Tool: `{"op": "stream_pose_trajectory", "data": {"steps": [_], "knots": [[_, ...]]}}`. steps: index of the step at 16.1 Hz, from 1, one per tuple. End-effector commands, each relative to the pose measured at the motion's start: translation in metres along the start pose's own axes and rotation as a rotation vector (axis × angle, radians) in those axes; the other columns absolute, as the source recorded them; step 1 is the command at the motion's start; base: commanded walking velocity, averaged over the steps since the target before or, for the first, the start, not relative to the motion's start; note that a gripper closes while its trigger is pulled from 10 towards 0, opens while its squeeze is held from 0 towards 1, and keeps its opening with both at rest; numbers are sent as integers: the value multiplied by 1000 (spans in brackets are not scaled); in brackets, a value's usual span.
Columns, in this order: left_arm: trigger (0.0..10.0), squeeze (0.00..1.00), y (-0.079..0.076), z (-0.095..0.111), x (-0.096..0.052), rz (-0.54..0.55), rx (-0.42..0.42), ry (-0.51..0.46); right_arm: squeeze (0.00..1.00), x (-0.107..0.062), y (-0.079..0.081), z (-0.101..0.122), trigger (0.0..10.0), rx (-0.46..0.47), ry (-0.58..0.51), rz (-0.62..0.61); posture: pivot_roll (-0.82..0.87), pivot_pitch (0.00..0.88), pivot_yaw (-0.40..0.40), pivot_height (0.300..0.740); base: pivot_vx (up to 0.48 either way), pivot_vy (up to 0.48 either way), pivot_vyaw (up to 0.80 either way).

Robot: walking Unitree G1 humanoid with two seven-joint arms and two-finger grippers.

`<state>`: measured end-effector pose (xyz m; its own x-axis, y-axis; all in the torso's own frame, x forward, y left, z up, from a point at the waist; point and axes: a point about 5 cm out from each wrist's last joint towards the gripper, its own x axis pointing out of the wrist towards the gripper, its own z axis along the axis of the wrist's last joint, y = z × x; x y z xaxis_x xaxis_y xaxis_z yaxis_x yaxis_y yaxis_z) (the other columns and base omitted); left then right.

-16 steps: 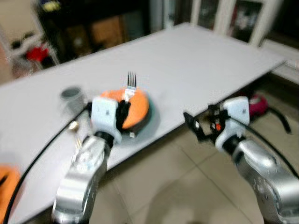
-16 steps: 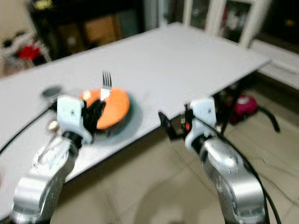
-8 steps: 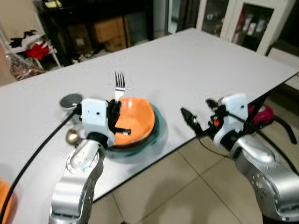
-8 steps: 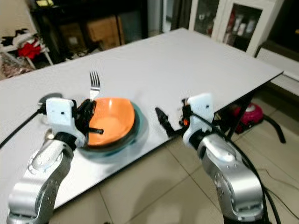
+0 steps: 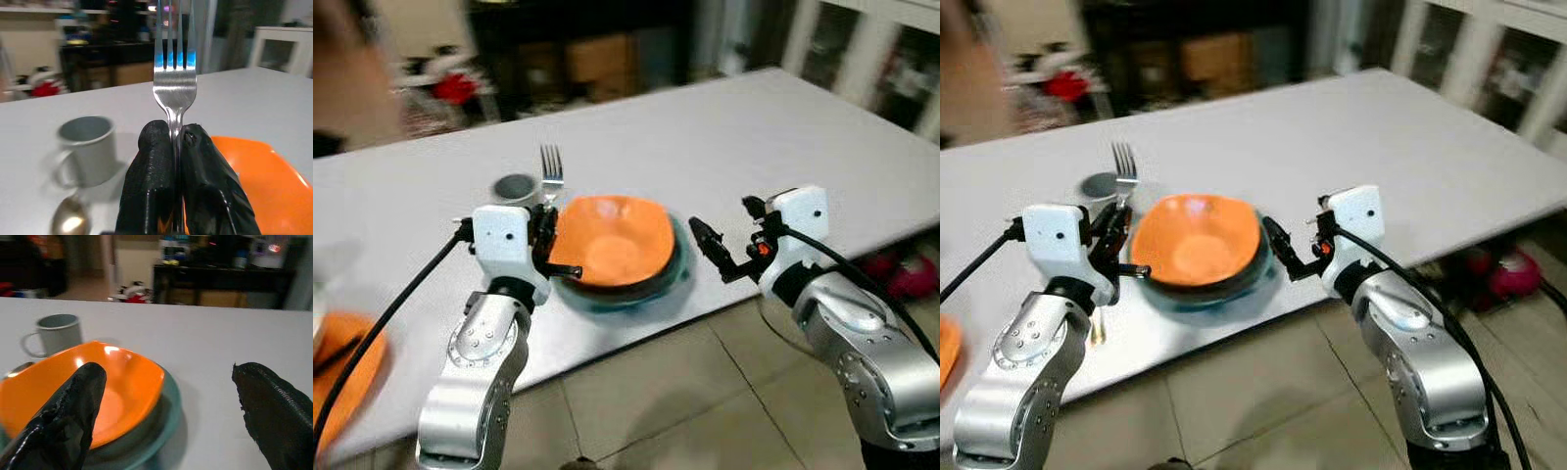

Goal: Setting the table

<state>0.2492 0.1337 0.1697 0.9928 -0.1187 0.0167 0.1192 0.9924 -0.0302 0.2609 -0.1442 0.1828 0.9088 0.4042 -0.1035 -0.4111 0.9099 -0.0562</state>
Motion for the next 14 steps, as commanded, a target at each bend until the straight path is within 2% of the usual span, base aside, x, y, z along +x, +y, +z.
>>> {"op": "stream_pose_trajectory", "data": {"steps": [1, 14], "knots": [[10000, 0, -4, 4, -1, -5, -3, -11, 0, 1, -4, -1, 10000, -6, 7, -16, -95, 13, 56, 740, 0, -480, 800], [10000, 0, -7, 2, 0, -41, 13, 7, 0, -7, -7, -9, 10000, 5, 29, -54, -110, 18, 76, 740, 0, -480, 800]]}}
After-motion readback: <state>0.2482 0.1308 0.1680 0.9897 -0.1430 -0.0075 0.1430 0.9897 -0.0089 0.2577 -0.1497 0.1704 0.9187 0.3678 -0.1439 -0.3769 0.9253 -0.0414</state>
